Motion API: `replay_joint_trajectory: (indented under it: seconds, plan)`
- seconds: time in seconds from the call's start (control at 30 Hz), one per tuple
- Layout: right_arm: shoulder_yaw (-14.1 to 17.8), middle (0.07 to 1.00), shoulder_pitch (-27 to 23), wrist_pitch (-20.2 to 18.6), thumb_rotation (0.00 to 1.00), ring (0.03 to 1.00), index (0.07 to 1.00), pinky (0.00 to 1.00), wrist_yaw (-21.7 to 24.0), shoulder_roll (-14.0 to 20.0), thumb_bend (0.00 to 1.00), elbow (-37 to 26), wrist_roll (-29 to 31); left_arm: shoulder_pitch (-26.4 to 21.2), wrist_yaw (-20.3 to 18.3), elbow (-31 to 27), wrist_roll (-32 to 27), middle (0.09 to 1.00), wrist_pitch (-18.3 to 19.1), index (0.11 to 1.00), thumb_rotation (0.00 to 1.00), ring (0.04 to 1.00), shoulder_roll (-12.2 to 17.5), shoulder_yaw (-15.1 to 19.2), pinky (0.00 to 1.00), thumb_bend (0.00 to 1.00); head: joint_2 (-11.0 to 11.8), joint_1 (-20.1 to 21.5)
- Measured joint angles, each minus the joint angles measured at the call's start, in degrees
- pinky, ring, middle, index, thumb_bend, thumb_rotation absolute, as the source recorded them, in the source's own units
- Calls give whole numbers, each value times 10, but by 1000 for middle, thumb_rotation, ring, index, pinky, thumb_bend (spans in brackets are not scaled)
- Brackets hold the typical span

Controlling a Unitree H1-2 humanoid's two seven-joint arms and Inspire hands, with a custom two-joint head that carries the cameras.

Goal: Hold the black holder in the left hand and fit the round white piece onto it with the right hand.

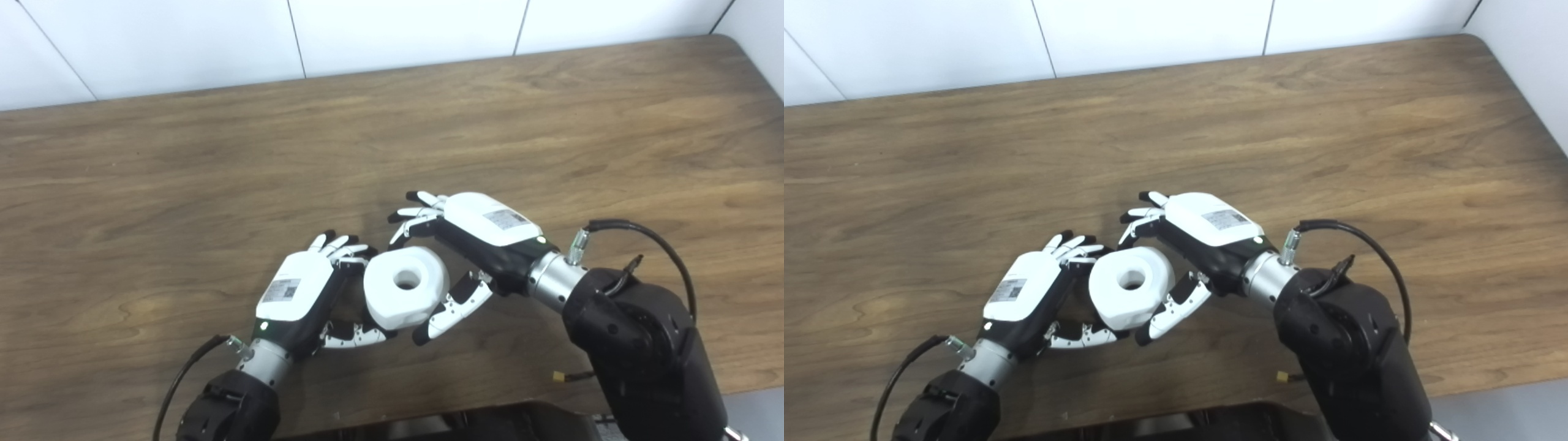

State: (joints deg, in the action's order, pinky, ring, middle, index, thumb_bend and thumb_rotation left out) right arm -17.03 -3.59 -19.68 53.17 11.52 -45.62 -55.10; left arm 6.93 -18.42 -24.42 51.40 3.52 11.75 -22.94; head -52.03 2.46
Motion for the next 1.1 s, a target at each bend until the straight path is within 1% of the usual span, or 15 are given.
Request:
replay_joint_trajectory:
  seconds: [0.27, 0.4, 0.63, 0.8, 1.0, 1.1]
  plan:
    - [1, 929, -1, 2, 401, 1000, 747, 996, 15, 1, 1000, -7, -8, -1, -2, -1, 2, 815, 3, 488, 60, 918, -1, -1, 1000, 515, 4, 1]
    - [2, 949, -2, 3, 411, 1000, 782, 993, 23, 1, 1000, -9, -11, -1, -2, -1, 2, 814, 3, 488, 60, 918, -1, -1, 1000, 515, 4, 1]
    - [10, 978, -7, 3, 451, 1000, 837, 999, 35, -1, 1000, -31, -15, -3, -2, -1, 3, 810, 3, 488, 60, 916, -1, -2, 1000, 515, 4, 1]
    - [26, 999, -14, 1, 449, 1000, 885, 994, 52, -2, 1000, -47, -14, -3, -2, 0, 3, 809, 3, 488, 59, 915, -1, -3, 1000, 515, 4, -1]
    - [49, 1000, -17, -1, 456, 1000, 909, 982, 60, -2, 1000, -58, -8, -3, -2, 0, 3, 804, 3, 488, 60, 914, -1, -2, 1000, 516, 4, -3]
    - [57, 1000, -19, -2, 465, 1000, 921, 984, 74, -1, 1000, -61, -2, -3, -2, 0, 2, 799, 3, 488, 60, 912, 0, -2, 1000, 515, 4, -4]
